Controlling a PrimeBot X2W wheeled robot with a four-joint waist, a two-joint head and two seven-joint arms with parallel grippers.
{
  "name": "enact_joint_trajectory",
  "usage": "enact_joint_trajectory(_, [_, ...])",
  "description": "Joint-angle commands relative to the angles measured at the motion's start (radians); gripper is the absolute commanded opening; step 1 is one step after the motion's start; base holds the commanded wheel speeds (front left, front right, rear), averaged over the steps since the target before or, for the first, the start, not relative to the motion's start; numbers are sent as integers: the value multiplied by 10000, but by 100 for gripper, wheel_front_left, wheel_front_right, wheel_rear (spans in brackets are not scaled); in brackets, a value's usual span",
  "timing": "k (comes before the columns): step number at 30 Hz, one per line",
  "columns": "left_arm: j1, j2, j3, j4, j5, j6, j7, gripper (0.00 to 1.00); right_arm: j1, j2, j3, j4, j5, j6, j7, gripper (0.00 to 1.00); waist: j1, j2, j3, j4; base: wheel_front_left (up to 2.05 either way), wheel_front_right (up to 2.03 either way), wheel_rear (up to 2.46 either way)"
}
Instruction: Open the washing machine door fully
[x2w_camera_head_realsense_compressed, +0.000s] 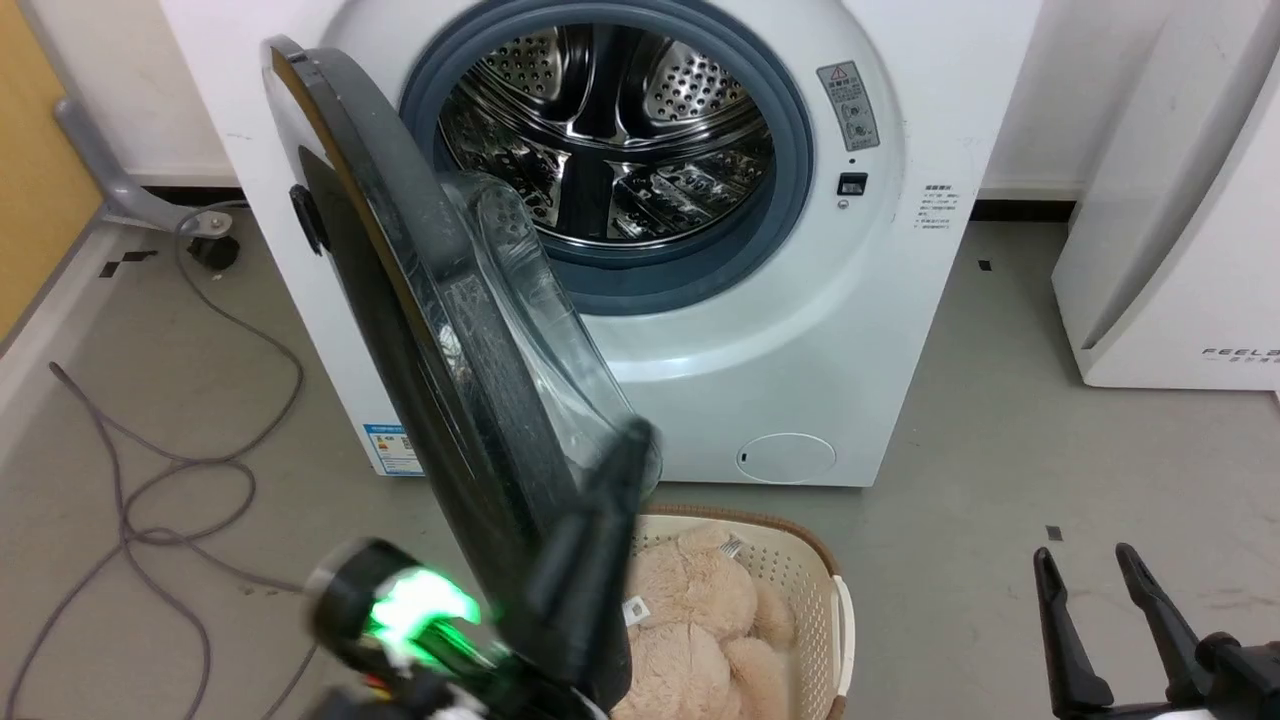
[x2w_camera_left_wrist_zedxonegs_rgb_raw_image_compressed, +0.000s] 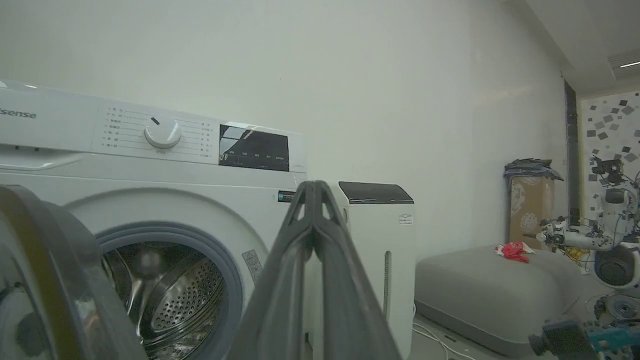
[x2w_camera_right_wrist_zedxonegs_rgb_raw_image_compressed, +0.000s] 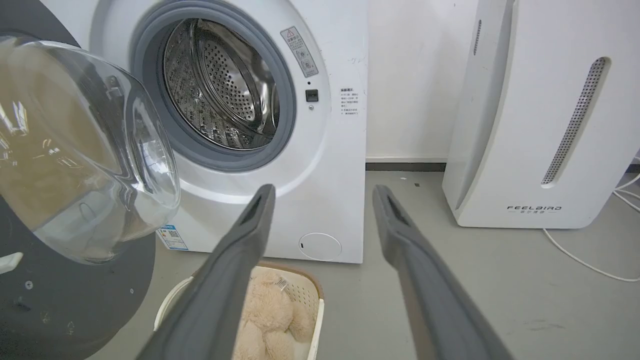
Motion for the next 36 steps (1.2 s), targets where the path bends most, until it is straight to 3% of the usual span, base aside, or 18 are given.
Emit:
enact_joint_trajectory(1, [268,-61,-352,275,-141,-77,253,0,43,45,-31,15,-26,8,-17,100,0,0,-24,15,0,0,0])
enact_joint_trajectory(5, [1079,-100,-1288,1545,-821,-76,1570,0,108,45,18,46,26,8,57,100,0,0,-84,45,0,0,0])
enact_joint_trajectory(12, [1381,-110,-1448,3180,-1148,322,2779,0,121,45,34,85,45,8,65,100,0,0,-100,8,0,0,0])
enact_joint_trajectory(19, [1138,-86,-999,4176,-911,826,2589,0,179,45,69,138,31,8,109,100,0,0,-151,-140,0,0,0])
enact_joint_trajectory(26, [1042,-54,-582,4298,-874,1186,2195,0,225,45,36,188,63,8,101,100,0,0,-120,-151,0,0,0])
enact_joint_trajectory(36, [1107,-104,-293,4143,-1059,1457,1802,0,225,45,-154,65,21,8,166,100,0,0,-6,427,0,0,0])
